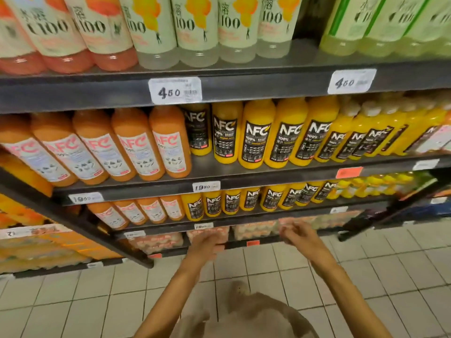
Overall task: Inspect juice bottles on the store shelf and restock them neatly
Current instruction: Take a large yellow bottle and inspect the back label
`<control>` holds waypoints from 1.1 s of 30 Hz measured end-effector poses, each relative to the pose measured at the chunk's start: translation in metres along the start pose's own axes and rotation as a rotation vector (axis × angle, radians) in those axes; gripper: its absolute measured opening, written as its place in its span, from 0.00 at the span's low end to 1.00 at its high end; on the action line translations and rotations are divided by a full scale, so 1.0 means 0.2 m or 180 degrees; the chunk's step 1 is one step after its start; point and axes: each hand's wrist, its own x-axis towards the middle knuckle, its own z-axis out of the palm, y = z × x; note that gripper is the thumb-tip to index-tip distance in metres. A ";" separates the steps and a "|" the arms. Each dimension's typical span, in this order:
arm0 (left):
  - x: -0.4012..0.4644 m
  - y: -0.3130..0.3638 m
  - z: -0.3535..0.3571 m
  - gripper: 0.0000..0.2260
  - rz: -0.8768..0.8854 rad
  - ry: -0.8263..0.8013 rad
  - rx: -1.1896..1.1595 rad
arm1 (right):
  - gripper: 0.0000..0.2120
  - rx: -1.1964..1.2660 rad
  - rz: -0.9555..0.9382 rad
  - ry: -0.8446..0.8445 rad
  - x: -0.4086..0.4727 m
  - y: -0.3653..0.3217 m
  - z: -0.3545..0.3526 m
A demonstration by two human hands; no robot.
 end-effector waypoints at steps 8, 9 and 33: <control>0.34 0.53 0.02 0.18 0.1299 0.0680 -0.0045 | 0.18 0.0131 -0.1733 -0.0138 0.37 -0.80 0.08; 0.37 0.58 0.02 0.21 0.1460 0.0718 -0.0043 | 0.17 -0.0030 -0.1893 0.0019 0.40 -0.87 0.11; 0.54 0.63 0.00 0.33 0.2018 0.0841 0.0528 | 0.08 0.0377 -0.0868 0.0384 0.56 -1.13 0.35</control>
